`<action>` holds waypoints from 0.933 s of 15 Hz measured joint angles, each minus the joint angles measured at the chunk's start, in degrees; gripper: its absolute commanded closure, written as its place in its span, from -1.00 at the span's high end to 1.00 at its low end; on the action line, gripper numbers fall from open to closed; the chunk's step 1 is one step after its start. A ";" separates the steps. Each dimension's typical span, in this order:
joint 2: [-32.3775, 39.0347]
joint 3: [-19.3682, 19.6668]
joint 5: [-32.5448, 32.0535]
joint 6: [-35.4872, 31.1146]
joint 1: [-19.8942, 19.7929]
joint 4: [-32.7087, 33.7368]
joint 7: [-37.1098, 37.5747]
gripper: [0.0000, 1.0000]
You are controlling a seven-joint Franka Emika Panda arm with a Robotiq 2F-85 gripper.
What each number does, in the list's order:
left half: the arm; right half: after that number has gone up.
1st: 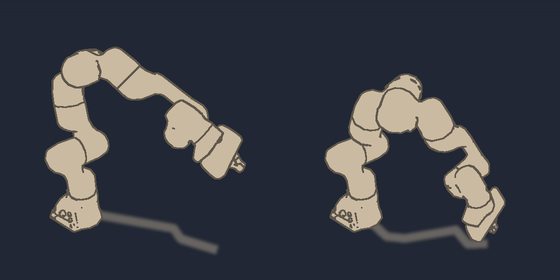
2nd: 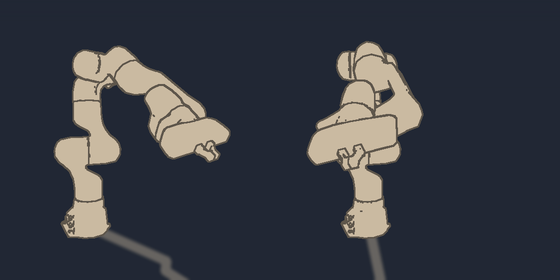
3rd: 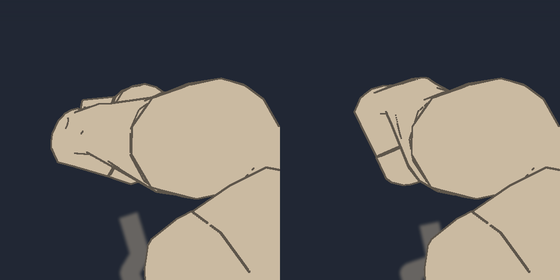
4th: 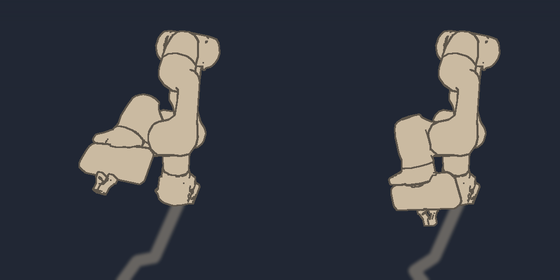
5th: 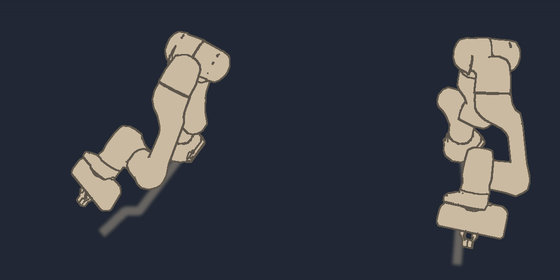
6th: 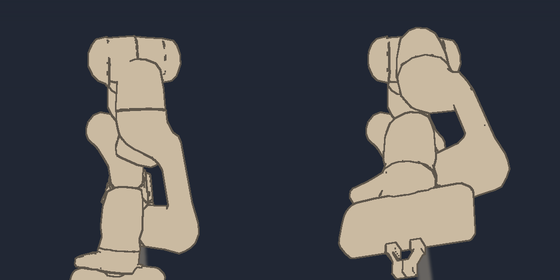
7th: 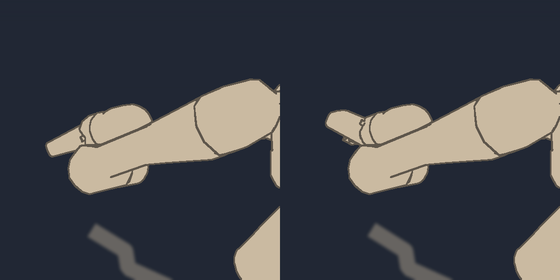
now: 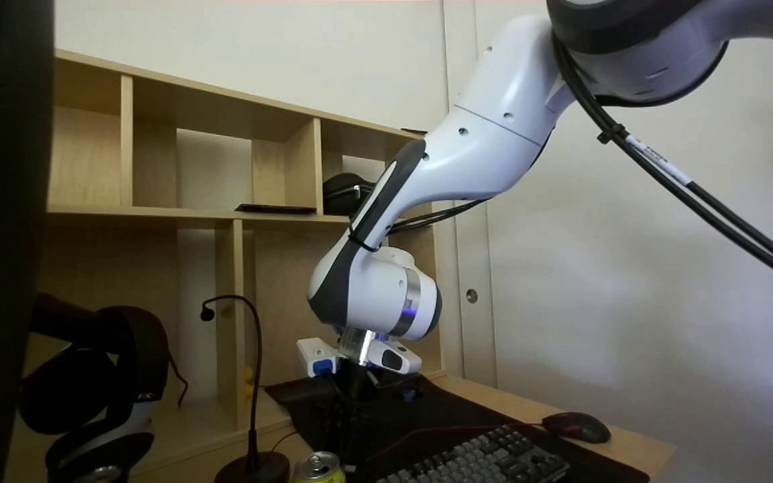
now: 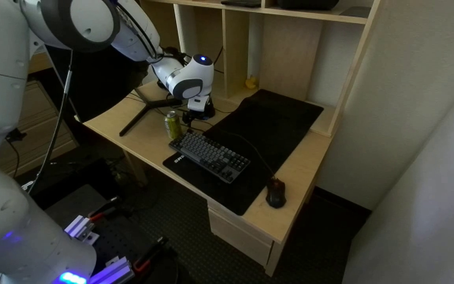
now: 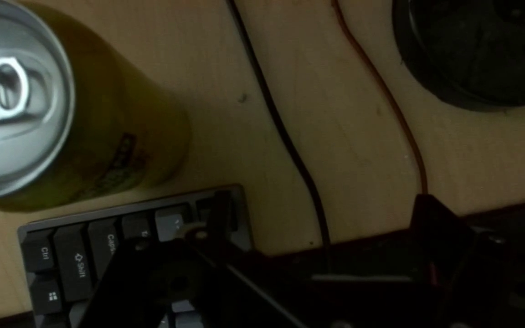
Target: Press on the keyboard then slightly move the mouse to the right
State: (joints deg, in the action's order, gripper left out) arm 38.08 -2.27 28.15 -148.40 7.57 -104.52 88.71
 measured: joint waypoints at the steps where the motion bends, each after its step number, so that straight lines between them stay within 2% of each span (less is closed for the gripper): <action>1: -0.01 -0.05 0.07 0.00 -0.05 0.00 0.00 1.00; 14: 0.00 0.07 -0.04 0.13 -0.07 -0.50 1.02 1.00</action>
State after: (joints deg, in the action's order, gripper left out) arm 38.08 -2.20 28.10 -148.27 7.50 -105.02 89.73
